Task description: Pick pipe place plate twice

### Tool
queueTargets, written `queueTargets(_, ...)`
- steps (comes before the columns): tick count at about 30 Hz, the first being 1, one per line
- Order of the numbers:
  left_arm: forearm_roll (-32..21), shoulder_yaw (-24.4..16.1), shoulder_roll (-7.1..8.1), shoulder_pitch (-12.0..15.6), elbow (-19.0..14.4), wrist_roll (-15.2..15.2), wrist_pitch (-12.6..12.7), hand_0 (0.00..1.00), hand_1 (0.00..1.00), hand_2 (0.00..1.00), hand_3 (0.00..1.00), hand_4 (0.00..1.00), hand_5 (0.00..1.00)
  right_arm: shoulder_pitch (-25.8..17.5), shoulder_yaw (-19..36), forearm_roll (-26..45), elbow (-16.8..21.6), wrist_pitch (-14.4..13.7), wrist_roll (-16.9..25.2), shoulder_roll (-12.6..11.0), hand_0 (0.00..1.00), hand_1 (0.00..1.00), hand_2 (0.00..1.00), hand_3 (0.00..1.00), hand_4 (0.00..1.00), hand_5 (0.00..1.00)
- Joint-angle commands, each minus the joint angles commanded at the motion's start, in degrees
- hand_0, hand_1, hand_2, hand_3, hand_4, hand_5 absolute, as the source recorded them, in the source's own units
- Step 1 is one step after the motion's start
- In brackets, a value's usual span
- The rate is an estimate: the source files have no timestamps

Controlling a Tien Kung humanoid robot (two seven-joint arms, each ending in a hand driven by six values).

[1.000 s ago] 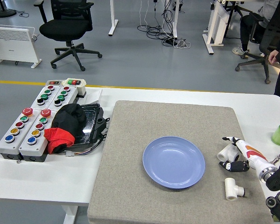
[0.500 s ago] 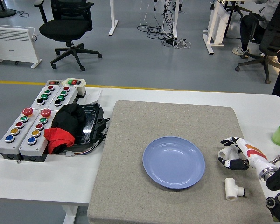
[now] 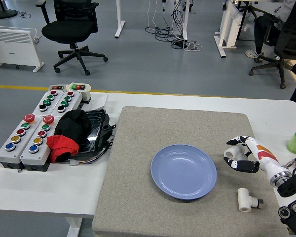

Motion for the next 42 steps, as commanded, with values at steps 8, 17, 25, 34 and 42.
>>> queueTargets(8,-0.5,0.2,0.11,-0.2,0.0,0.0,0.0,0.727,0.742,0.702,0.645,0.400,0.998,2.0,-4.4,0.5,8.7,0.2,-0.6,0.9,0.254,0.391,0.523,0.627,0.559,0.241)
queueTargets(17,-0.9,0.3,0.14,-0.5,0.0,0.0,-0.2,0.727,0.742,0.702,0.646,0.400,0.998,8.0,-15.1,3.3,7.2,1.2,0.0,5.5,0.265,0.402,0.526,0.628,0.559,0.245)
queueTargets(25,-1.5,0.7,0.19,-0.7,0.0,0.0,-0.3,0.729,0.742,0.702,0.646,0.399,0.998,12.5,-22.5,3.8,-0.8,-0.2,0.6,9.8,0.336,0.464,0.548,0.635,0.564,0.251)
queueTargets(34,-1.4,0.7,0.24,-0.8,0.0,0.1,-0.5,0.730,0.742,0.702,0.646,0.399,0.998,14.5,-25.3,0.9,-6.2,0.0,-2.2,12.2,0.551,0.616,0.692,0.710,0.572,0.257)
queueTargets(42,-1.3,0.5,0.24,-0.7,0.0,0.2,-0.5,0.732,0.742,0.701,0.646,0.400,0.998,14.1,-24.9,2.3,-6.1,0.6,-1.6,12.1,0.998,0.939,0.998,0.998,0.797,0.422)
